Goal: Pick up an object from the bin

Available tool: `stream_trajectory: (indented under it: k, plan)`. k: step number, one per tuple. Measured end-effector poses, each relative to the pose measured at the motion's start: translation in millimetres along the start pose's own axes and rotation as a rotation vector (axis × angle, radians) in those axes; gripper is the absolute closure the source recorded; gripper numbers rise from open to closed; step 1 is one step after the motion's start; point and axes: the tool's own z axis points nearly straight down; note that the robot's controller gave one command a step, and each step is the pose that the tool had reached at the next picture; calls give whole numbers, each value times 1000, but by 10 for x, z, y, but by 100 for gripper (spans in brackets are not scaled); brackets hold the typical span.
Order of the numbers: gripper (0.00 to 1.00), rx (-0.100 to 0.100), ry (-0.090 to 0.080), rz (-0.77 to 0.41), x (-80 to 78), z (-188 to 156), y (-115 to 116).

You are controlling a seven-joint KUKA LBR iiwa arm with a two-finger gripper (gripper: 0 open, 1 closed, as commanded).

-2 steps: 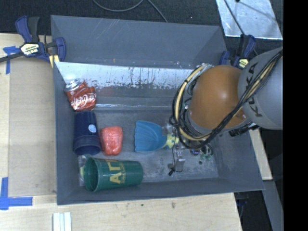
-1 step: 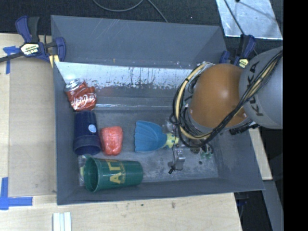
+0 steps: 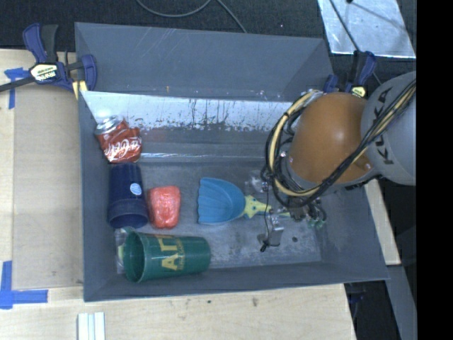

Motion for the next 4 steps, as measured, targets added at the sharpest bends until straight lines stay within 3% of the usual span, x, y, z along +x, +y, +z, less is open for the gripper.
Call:
stream_trajectory:
  k: [1,2,3,4]
  plan:
    - [0,4,-6,-20,-313,461,-18]
    - [100,1,-5,95,-555,651,-239]
    - [100,0,-5,96,-555,652,-239]
    - [100,2,-9,84,-696,-735,-311]
